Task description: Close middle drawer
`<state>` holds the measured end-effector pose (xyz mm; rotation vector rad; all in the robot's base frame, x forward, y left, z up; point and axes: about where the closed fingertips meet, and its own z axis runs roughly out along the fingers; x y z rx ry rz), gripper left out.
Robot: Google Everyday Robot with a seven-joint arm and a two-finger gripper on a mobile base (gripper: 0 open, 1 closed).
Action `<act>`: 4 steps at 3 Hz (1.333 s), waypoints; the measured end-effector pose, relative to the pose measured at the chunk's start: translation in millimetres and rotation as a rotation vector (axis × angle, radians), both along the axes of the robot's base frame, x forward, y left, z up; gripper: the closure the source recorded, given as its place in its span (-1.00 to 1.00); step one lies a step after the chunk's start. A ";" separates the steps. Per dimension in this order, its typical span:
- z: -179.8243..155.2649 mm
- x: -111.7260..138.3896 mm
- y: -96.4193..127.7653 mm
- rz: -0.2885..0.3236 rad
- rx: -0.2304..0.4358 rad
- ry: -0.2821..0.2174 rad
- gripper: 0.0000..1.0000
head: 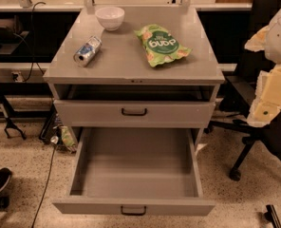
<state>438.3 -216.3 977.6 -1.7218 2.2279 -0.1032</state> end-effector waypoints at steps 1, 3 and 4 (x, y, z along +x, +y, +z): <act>0.4 0.0 0.0 0.000 0.000 -0.002 -0.98; -15.0 -11.5 -20.9 0.001 0.007 0.029 0.10; -31.0 -14.3 -34.5 0.058 0.004 0.038 0.55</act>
Offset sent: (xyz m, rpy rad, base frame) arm -0.0008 -0.0010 -0.0014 0.0007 0.0006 -0.0010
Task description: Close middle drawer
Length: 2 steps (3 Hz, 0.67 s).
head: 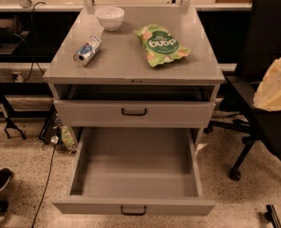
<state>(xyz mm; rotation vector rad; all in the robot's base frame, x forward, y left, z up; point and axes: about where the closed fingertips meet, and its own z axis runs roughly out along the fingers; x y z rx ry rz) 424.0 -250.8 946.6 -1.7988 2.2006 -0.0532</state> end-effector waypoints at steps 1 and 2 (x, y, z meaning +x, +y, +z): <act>-37.6 -2.3 -15.0 0.074 0.018 0.007 0.97; -40.4 -1.8 -16.6 0.095 0.011 -0.004 1.00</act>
Offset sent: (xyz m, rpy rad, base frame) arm -0.0022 -0.0125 -0.0308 0.0139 0.0070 0.0659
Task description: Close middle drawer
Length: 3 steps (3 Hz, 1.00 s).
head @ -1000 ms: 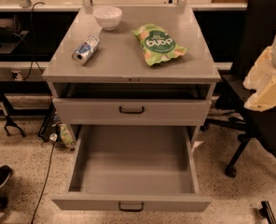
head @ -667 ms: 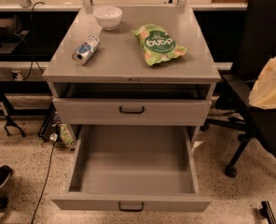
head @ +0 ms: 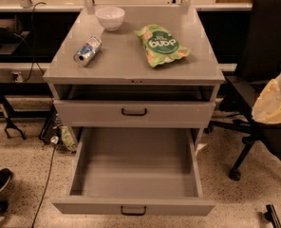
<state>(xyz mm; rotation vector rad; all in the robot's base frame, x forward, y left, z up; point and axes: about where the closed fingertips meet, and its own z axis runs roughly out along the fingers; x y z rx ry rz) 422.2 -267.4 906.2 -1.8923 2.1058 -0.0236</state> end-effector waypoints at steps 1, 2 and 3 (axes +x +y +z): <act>-0.5 -0.8 2.0 0.010 -0.014 0.006 1.00; -23.9 -6.8 7.4 0.018 -0.012 0.030 1.00; -94.2 -16.7 16.4 0.032 0.054 0.095 1.00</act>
Offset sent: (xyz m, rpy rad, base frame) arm -0.0173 0.0139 -0.0663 -0.0085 0.0837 0.0280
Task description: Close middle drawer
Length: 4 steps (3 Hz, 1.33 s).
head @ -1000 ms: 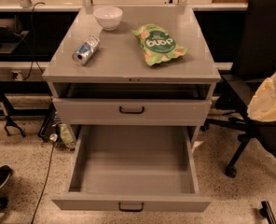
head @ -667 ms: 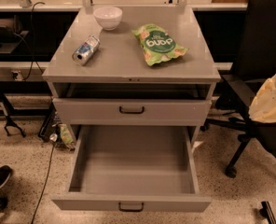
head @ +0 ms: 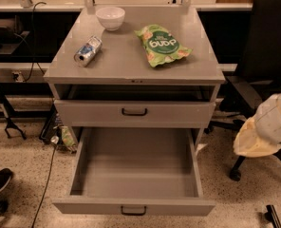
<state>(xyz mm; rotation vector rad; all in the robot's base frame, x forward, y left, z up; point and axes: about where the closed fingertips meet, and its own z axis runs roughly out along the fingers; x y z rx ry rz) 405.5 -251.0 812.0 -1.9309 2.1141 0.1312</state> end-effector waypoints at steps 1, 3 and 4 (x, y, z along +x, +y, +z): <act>-43.1 -5.5 6.1 0.018 0.040 0.033 1.00; -99.4 -16.2 8.5 -0.030 0.136 0.066 1.00; -104.8 -18.4 13.9 -0.011 0.099 0.063 1.00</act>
Offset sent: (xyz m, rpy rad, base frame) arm -0.0285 0.0071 -0.1620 0.2573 0.1008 -0.0980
